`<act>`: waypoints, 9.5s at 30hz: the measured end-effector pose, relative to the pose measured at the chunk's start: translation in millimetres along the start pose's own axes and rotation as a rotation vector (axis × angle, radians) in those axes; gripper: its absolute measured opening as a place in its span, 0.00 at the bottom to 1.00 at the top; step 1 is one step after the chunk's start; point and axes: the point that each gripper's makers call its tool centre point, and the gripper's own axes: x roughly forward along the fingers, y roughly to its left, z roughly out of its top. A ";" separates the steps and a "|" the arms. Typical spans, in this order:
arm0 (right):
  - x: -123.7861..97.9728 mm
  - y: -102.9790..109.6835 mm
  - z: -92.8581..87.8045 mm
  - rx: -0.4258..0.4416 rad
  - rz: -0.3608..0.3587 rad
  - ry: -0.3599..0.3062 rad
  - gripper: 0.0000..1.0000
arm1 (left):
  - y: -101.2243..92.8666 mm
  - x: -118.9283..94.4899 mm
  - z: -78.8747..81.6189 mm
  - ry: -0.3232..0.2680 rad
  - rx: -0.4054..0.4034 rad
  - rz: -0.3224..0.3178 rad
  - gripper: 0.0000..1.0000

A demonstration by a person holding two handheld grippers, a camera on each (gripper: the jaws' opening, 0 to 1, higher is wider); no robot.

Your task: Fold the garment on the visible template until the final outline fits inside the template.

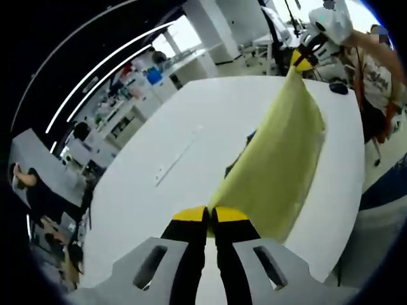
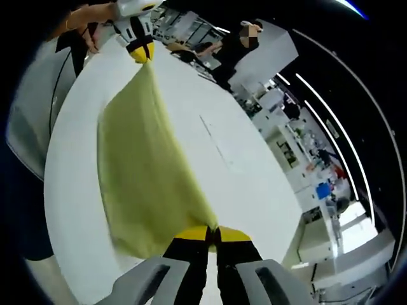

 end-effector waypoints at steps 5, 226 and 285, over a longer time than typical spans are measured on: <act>19.8 -5.3 -6.8 0.024 -0.020 0.004 0.00 | 4.3 21.1 -3.8 0.017 -0.012 0.008 0.01; 34.2 148.4 -93.9 0.780 0.262 0.026 0.00 | -101.7 55.8 -142.8 -0.170 -0.757 -0.342 0.08; 11.9 174.4 -109.9 0.634 0.285 0.068 0.00 | -128.7 31.8 -164.8 -0.052 -0.569 -0.320 0.00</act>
